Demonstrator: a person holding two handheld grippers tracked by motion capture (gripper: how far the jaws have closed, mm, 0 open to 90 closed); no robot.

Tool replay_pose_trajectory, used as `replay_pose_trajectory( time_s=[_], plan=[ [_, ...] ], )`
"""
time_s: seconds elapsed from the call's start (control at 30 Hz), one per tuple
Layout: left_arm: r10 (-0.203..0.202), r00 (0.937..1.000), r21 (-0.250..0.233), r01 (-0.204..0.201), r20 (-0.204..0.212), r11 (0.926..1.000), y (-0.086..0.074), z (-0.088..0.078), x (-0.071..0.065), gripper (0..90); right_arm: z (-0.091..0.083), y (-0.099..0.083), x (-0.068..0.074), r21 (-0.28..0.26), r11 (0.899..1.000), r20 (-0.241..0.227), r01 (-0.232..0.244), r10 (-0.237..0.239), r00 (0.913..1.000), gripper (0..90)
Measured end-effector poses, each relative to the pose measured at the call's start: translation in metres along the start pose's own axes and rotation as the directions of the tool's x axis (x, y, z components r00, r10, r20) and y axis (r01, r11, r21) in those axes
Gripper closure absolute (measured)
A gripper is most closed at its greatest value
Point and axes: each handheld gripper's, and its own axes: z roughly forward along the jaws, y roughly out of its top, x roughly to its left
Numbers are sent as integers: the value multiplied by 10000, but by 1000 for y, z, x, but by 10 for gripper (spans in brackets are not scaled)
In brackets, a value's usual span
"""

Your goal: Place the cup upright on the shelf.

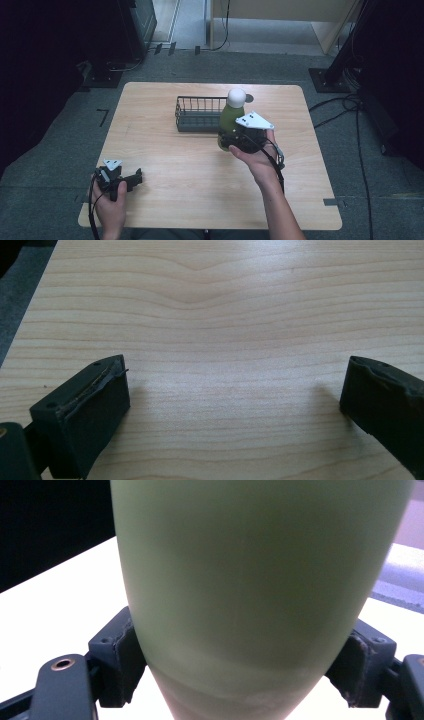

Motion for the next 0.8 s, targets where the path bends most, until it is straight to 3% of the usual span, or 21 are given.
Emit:
replay_pose_trajectory(
  time_s=[0.23, 0.63, 0.8],
  plan=[
    [18, 10000, 0, -18, 28, 10000, 0, 0, 0, 0, 13, 16, 1, 72, 9999, 282, 109, -111, 9995, 205],
    [17, 10000, 0, -17, 37, 10000, 0, 0, 0, 0, 25, 47, 2, -213, 9994, 103, -254, 257, 9996, 205],
    [48, 10000, -1, -48, 32, 10000, 0, 0, -1, 0, 30, 54, 0, -195, 9997, 182, -168, 171, 9997, 205]
  ],
)
